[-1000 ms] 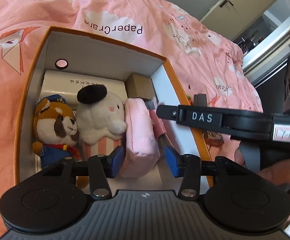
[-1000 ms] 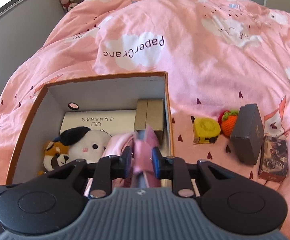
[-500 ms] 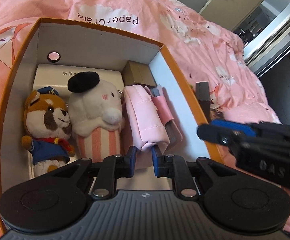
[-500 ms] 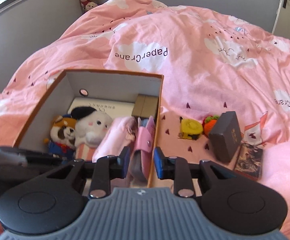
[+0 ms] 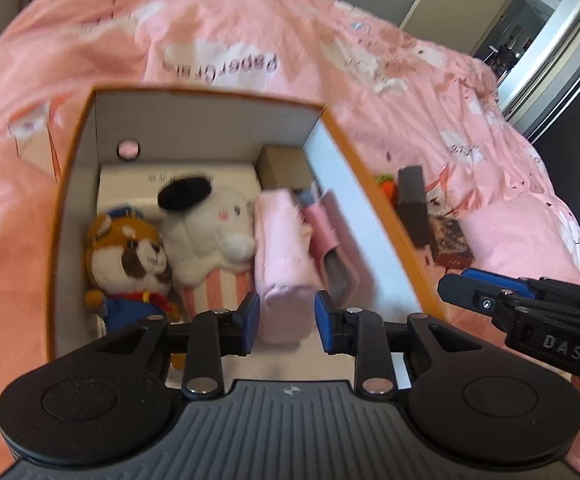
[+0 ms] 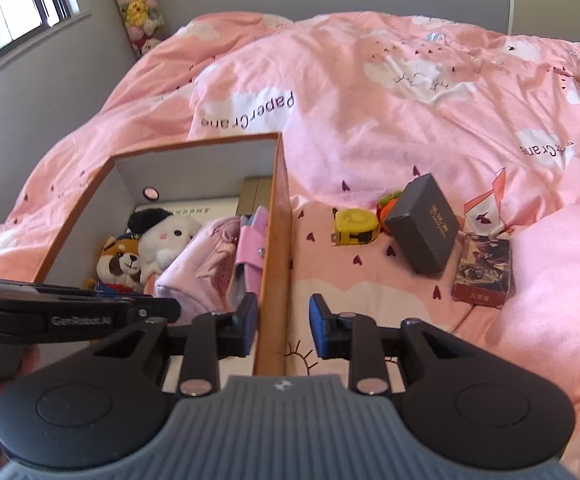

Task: Organize objects
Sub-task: 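Grasp the dark grey gift box with the left gripper while the right gripper grasps the card box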

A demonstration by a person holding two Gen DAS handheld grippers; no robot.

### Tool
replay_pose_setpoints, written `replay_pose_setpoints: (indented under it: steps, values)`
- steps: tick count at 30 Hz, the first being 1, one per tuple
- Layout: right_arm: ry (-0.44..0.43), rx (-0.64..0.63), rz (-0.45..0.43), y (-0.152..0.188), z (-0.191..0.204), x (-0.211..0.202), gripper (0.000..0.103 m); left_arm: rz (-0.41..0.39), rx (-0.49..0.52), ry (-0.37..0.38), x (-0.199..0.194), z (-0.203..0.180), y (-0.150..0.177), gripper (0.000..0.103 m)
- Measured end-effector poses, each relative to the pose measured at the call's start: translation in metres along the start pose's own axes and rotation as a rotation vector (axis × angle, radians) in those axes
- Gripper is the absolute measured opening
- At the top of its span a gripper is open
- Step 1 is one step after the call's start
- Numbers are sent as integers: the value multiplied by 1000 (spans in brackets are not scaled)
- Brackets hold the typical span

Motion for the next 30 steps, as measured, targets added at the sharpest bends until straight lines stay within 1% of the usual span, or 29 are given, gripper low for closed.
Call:
replay_pose_setpoints:
  steps: [2,4,7,10,11,12,16,18,19,20,21,23,24,25,26,27,30]
  values:
    - [35,11,-34,-1,-14,-9,32,-40,29,27,-11,-12,-11,40]
    - [73,34,-70,-2,-30,-18,32,-61,56,86,-18,-32,-22,41]
    - [121,69,-97,-1,-55,-25,32,-49,115,157,-18,-62,-28,41]
    - [160,104,-96,3,-78,-25,33,-22,173,182,-6,-89,-27,41]
    - [165,118,-93,5,-85,-23,36,-12,182,184,0,-96,-27,41]
    - [173,130,-88,6,-91,-20,41,0,190,187,7,-102,-27,41]
    - [233,126,-46,11,-118,-2,44,37,235,197,34,-122,-29,41]
    - [262,122,-21,12,-131,10,56,56,260,205,48,-131,-32,41]
    - [277,125,-9,12,-138,16,60,77,254,210,57,-135,-33,41]
    - [285,130,5,11,-145,23,62,99,235,214,66,-137,-35,43]
    - [291,135,15,11,-150,29,62,112,220,212,75,-139,-38,45]
    - [297,132,31,8,-160,42,62,113,232,186,91,-142,-44,49]
    - [299,126,39,6,-163,49,62,105,245,167,99,-143,-48,57]
    - [304,120,52,6,-166,56,62,99,261,152,107,-145,-52,61]
    - [308,114,67,5,-169,62,62,100,279,146,115,-147,-55,69]
    - [313,111,77,5,-171,68,63,104,301,138,123,-149,-56,73]
    - [309,99,88,4,-175,83,64,113,360,84,146,-151,-56,73]
Point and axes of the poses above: each gripper's, at about its wrist camera, not at the fingertips, and x roughly the way its jaws point, z to its left, y to its underside, the point moved 9 cm from there along x, roughly the way its jaws point, and after that the axes turned 12 degrees about -z, right-handed, at the moved point
